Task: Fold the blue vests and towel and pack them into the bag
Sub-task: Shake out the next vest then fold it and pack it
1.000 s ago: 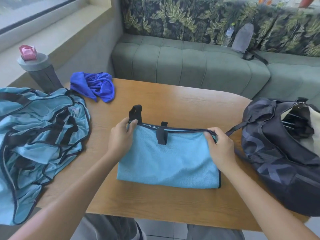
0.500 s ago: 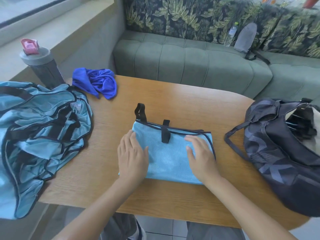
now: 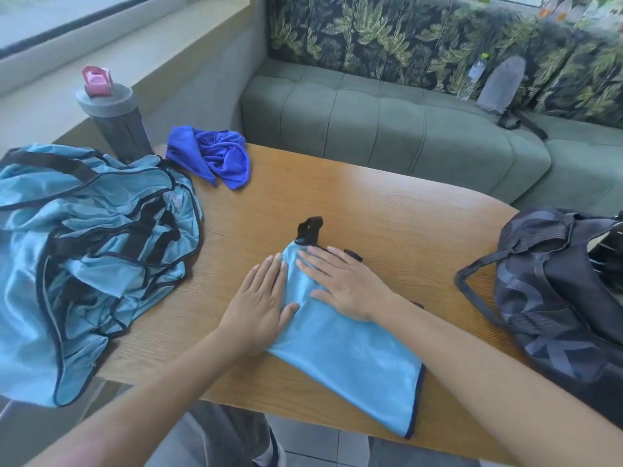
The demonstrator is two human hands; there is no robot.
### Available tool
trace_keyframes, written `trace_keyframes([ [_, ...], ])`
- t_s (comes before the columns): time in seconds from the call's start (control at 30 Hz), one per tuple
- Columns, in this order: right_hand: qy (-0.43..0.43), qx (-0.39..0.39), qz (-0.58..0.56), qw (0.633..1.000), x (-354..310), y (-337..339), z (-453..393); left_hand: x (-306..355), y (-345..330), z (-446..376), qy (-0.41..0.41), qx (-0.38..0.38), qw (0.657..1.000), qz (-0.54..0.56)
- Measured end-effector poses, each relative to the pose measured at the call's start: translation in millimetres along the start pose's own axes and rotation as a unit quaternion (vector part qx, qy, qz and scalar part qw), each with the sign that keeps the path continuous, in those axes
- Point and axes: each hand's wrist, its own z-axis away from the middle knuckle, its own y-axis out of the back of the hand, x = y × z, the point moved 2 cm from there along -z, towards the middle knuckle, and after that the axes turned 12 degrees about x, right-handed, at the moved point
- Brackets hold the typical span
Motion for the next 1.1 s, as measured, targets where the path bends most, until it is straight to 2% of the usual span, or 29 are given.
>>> trace_keyframes([
  [0.17, -0.051, -0.018, -0.001, 0.999, 21, 1, 24, -26, 1, -21, -0.095, -0.031, 0.995, 0.025],
  [0.47, -0.238, -0.014, -0.047, 0.97, -9, -3, 46, -44, -5, -75, -0.203, -0.037, 0.978, -0.007],
  [0.57, -0.227, 0.034, 0.016, 0.973, -15, 8, 39, -46, -5, -84, -0.228, -0.035, 0.973, -0.01],
  [0.67, -0.147, 0.102, 0.067, 0.982, -13, 10, 26, -47, -7, -93, -0.242, -0.045, 0.969, -0.014],
  [0.73, -0.111, 0.077, 0.082, 0.987, -5, 5, 17, -49, -8, -98, -0.255, -0.047, 0.966, -0.018],
  [0.87, -0.134, 0.016, 0.079, 0.988, 21, -1, 10, -55, -11, -112, -0.279, -0.046, 0.958, -0.038],
  [1.1, -0.195, -0.04, -0.054, 0.978, 31, -8, 6, -54, -4, -126, -0.273, -0.063, 0.956, -0.093],
])
